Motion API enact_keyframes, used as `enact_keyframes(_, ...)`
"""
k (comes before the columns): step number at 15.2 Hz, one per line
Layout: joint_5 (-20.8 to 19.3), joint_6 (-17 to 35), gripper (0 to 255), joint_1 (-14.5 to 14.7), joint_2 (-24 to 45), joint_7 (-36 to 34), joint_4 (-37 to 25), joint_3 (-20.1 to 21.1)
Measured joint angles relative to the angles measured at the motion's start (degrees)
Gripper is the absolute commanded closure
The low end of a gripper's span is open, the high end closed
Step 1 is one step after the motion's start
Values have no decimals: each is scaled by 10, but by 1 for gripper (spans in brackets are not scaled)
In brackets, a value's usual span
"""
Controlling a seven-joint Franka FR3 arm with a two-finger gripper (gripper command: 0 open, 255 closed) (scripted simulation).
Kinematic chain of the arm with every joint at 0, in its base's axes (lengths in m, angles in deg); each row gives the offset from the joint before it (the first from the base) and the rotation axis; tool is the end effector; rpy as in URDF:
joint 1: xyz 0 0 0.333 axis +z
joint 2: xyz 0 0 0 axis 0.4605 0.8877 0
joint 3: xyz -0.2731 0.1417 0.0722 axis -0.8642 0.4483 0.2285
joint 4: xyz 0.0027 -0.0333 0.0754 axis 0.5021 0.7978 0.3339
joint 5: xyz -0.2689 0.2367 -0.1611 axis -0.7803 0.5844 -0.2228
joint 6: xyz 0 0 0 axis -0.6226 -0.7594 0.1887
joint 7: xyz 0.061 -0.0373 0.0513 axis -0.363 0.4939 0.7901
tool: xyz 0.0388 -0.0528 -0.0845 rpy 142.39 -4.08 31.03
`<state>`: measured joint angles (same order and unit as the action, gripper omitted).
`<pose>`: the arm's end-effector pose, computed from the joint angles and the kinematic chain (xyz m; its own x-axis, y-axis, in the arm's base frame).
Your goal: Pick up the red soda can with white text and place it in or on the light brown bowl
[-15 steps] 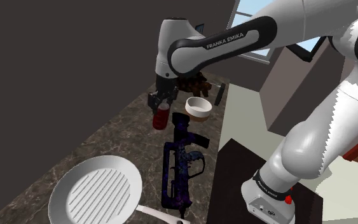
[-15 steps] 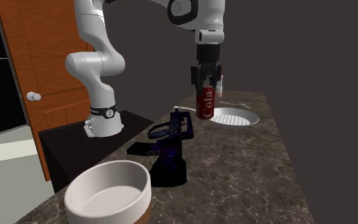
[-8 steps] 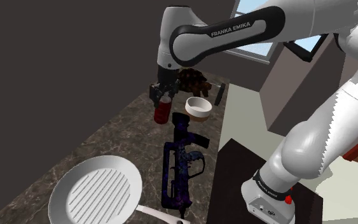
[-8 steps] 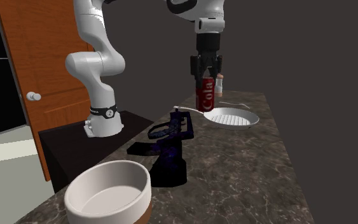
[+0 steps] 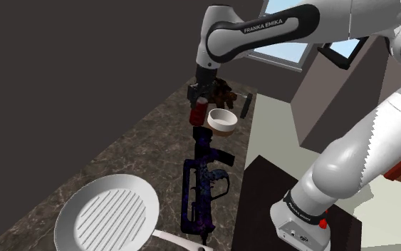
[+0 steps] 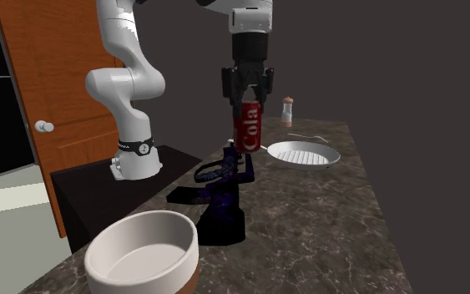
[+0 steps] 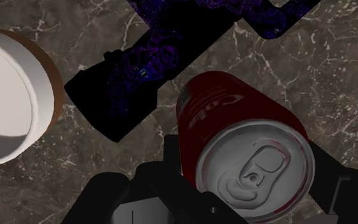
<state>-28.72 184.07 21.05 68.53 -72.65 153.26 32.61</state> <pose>0.5004 0.0591 0.4461 0.9992 -0.0407 -0.0025 -0.0407 -0.9991 -0.0069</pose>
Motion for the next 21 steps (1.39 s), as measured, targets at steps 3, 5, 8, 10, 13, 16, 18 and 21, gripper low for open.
enact_keyframes(3,-3,-4,255,-17,-5,38,2,-22)
enact_keyframes(5,-6,-10,255,-30,-2,67,-7,-40)
enact_keyframes(8,-11,-12,255,-48,6,105,-16,-62)
enact_keyframes(10,-14,-17,255,-61,11,132,-26,-78)
enact_keyframes(13,-18,-30,255,-79,27,171,-54,-101)
enact_keyframes(16,-20,-39,255,-97,53,208,-89,-121)
enact_keyframes(18,-21,-38,255,-111,66,236,-101,-136)
enact_keyframes(21,-20,-51,255,-129,94,272,-141,-155)
